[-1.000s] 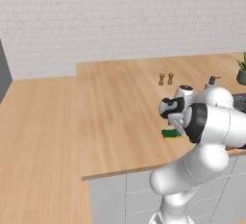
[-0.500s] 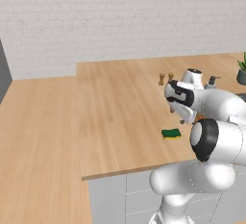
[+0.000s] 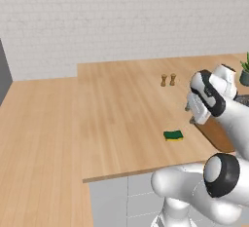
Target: Pick up the sponge from the counter and clean the cutting board by briefly scrubbing or pressing down on the cutting board. Once finished, release the sponge.
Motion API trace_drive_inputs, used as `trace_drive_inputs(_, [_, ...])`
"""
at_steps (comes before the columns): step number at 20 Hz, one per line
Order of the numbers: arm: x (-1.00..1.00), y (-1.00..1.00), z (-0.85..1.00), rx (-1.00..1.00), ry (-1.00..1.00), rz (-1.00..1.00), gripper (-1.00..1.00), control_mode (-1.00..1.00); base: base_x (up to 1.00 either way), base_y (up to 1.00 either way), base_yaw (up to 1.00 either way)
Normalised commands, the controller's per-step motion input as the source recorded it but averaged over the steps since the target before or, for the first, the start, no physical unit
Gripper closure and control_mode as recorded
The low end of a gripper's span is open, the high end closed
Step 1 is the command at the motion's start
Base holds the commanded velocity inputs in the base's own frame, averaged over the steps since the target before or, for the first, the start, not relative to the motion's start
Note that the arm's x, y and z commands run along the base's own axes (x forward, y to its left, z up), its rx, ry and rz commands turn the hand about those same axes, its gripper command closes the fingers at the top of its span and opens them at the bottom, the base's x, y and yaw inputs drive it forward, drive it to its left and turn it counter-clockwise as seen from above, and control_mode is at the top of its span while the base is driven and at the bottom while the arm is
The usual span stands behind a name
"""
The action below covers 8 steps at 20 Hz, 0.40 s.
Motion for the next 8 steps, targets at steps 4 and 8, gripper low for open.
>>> trace_drive_inputs(4, [-0.97,0.21,0.52,0.38,0.00,-0.52,-1.00,-1.00,0.00,0.00,0.00])
trace_drive_inputs(8, [-0.81,0.33,0.53,0.17,0.00,-0.40,-1.00,-1.00,0.00,0.00,0.00])
